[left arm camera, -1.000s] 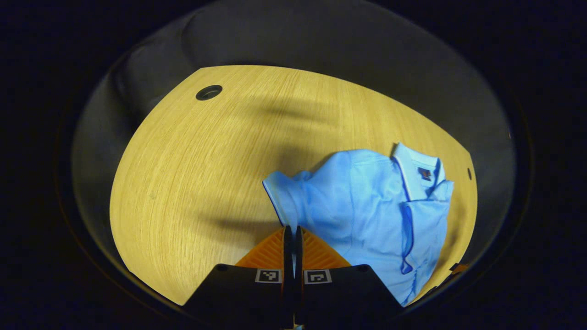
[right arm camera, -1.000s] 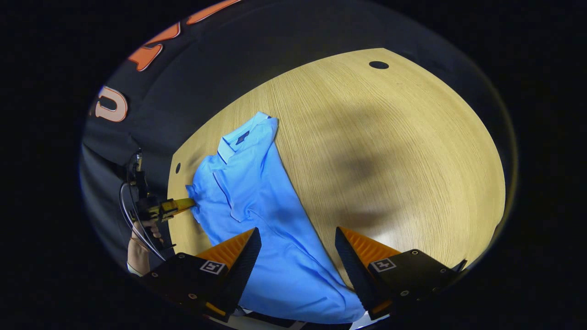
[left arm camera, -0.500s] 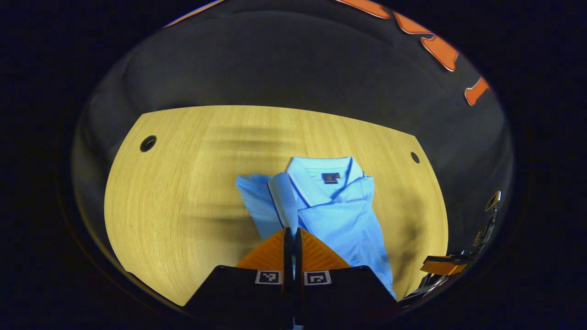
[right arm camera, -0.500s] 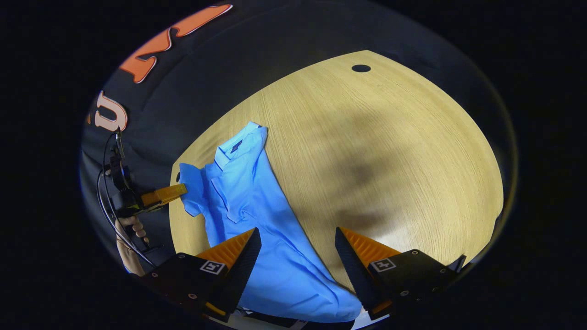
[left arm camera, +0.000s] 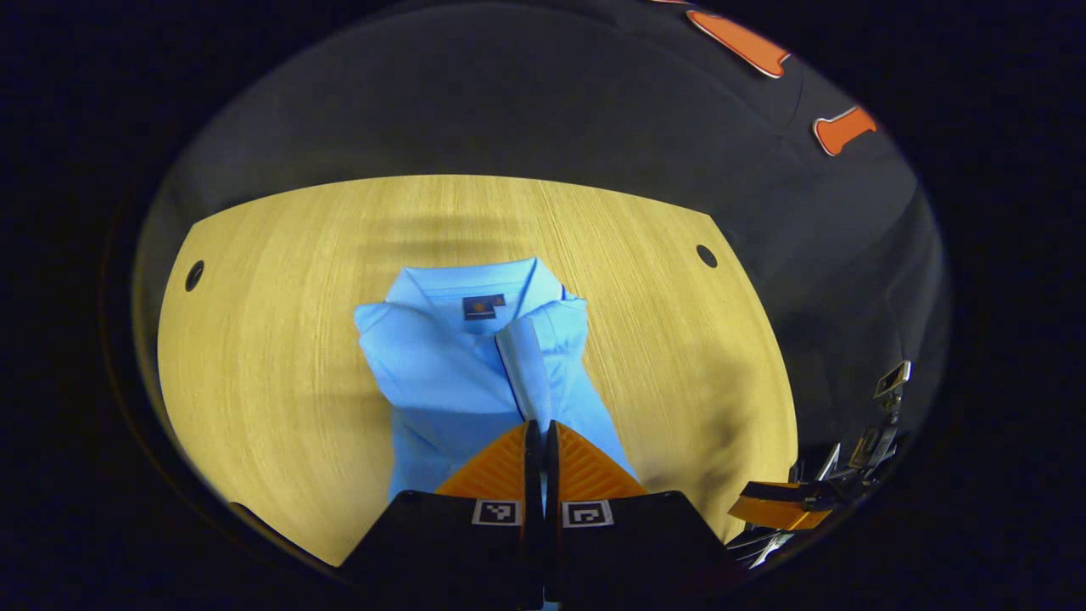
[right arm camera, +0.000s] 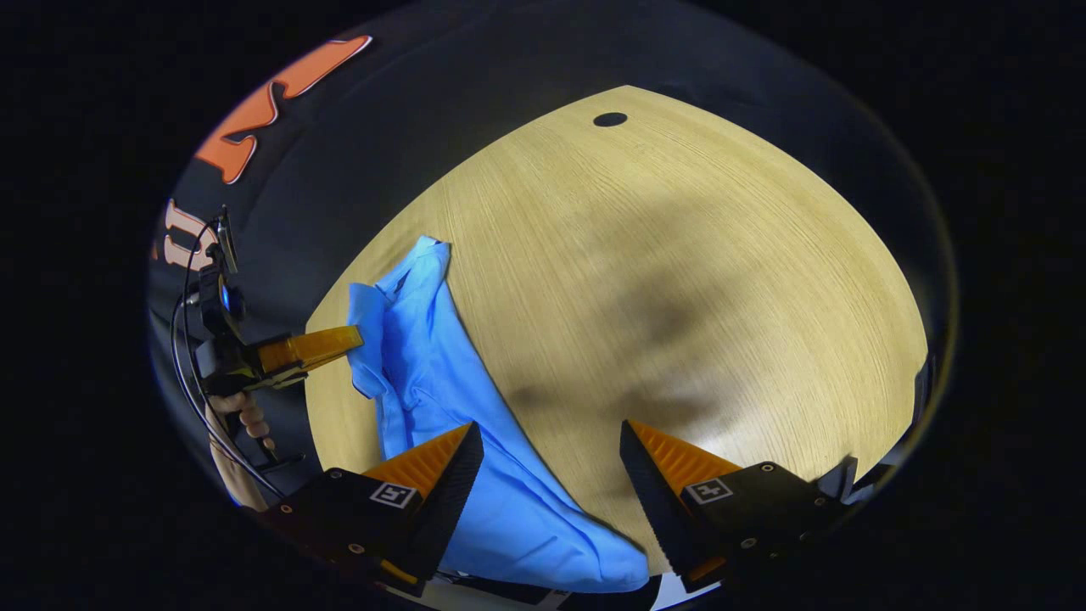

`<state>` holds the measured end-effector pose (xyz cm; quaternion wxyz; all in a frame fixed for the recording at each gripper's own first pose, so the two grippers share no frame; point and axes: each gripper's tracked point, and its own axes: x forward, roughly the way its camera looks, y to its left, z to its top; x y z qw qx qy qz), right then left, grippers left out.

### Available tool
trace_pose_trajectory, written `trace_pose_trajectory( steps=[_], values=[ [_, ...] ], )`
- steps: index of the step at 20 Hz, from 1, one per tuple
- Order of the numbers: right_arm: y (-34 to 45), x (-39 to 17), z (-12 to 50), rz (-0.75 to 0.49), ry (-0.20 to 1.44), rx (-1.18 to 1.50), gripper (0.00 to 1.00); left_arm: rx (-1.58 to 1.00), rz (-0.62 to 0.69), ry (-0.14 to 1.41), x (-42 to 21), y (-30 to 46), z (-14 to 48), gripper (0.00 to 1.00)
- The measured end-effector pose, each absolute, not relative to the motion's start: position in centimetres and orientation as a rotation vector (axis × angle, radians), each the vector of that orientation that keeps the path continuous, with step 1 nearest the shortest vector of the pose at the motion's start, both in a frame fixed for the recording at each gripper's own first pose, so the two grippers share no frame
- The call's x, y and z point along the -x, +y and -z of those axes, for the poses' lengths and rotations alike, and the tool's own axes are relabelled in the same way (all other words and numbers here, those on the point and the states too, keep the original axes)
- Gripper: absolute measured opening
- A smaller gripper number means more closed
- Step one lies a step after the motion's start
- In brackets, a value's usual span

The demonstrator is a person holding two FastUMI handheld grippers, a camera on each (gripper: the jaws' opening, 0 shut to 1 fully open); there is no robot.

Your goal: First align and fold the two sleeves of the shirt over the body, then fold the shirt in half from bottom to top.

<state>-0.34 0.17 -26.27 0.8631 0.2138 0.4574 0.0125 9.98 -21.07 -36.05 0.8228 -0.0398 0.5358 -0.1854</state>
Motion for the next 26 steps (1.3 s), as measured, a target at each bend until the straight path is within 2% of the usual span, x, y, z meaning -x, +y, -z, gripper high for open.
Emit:
trace_pose_trajectory(
  steps=[6,8,9,10,13,19,24,26],
  values=[
    [-0.4,1.0,27.3,-0.017,0.979,-0.448,0.99,0.065,0.376,1.209,-8.8,-22.8,38.6,0.04],
    [-0.5,1.0,27.5,-0.019,0.982,-0.446,0.99,0.064,0.383,1.221,-8.5,-22.9,39.2,0.06],
    [-0.5,1.1,27.5,-0.02,0.985,-0.445,0.99,0.058,0.383,1.22,-8.5,-23.1,39.4,0.11],
    [-0.5,1.1,27.6,-0.02,0.988,-0.444,0.99,0.052,0.371,1.217,-8.6,-23.1,39.9,0.09],
    [-0.1,1.3,27.9,-0.028,0.997,-0.434,0.99,0.073,0.372,1.218,-7.9,-23.1,38.8,1.0],
    [1.7,1.7,28.5,-0.067,1.022,-0.39,0.99,0.085,0.347,1.179,-6.2,-20.3,37.1,0.99],
    [3.8,2.6,29.3,-0.111,1.049,-0.319,0.99,0.121,0.301,1.163,-2.4,-15.7,35.5,1.0],
    [4.8,3.4,29.7,-0.128,1.061,-0.289,0.99,0.123,0.272,1.161,-0.3,-13.3,35.1,0.96]
  ],
)
